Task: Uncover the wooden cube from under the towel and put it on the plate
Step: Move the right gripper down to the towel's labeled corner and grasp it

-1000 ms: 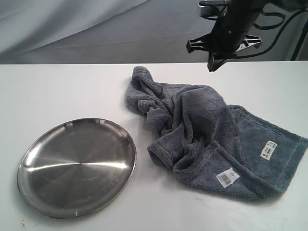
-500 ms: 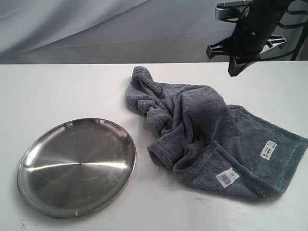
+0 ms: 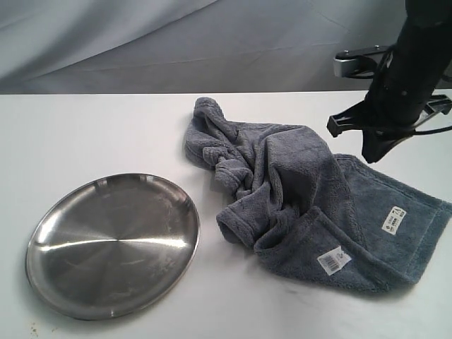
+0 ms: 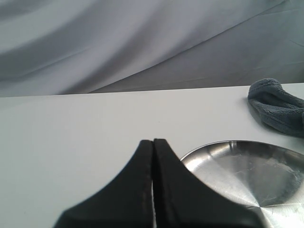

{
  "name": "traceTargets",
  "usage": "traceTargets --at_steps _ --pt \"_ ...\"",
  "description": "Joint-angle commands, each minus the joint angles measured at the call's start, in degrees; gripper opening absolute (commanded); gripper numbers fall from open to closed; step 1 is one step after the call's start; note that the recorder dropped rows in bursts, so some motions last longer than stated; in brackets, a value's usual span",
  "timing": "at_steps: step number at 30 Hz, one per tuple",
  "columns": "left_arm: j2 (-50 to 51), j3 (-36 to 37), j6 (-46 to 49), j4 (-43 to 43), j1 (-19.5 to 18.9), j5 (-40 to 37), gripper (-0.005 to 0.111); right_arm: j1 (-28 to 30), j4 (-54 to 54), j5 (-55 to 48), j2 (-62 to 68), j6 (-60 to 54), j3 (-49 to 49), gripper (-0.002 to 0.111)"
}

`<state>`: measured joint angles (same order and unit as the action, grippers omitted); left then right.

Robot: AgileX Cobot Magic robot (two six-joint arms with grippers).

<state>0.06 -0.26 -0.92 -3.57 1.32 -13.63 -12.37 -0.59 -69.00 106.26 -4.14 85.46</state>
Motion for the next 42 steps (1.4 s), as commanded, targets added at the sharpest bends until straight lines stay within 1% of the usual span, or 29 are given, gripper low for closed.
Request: traceTargets --at_steps 1,6,11,21,24,27,33,35,38,40,42 --pt "-0.06 0.26 -0.29 -0.08 0.22 0.54 0.000 0.44 0.20 2.58 -4.65 -0.61 -5.34 0.000" --pt "-0.06 0.26 -0.29 -0.08 0.22 0.54 0.000 0.44 -1.36 9.32 -10.09 -0.80 -13.47 0.000" --pt "-0.06 0.26 -0.29 -0.08 0.22 0.54 0.000 0.44 -7.67 21.35 -15.92 -4.84 -24.63 0.000" --pt "-0.06 0.26 -0.29 -0.08 0.22 0.54 0.000 0.33 -12.65 41.95 -24.65 -5.55 -45.58 0.000" --pt "-0.06 0.26 -0.29 -0.08 0.22 0.54 0.000 0.33 -13.17 47.35 -27.20 -5.95 -50.00 0.000" --pt "-0.06 0.26 -0.29 -0.08 0.22 0.54 0.000 0.33 -13.17 50.41 -29.33 -5.95 -52.75 0.000" --pt "-0.06 0.26 -0.29 -0.08 0.22 0.54 0.000 0.33 -13.58 49.74 -30.68 -5.95 -52.98 0.000" --pt "-0.06 0.26 -0.29 -0.08 0.22 0.54 0.000 0.33 -13.06 46.98 -30.68 -5.95 -52.05 0.000" --pt "-0.06 0.26 -0.29 -0.08 0.22 0.54 0.000 0.33 -9.22 41.56 -30.68 -5.95 -48.83 0.000" --pt "-0.06 0.26 -0.29 -0.08 0.22 0.54 0.000 0.33 -6.72 38.60 -30.68 -5.95 -46.77 0.004" --pt "-0.06 0.26 -0.29 -0.08 0.22 0.54 0.000 0.33 -5.43 36.87 -30.53 -5.95 -44.83 0.012"
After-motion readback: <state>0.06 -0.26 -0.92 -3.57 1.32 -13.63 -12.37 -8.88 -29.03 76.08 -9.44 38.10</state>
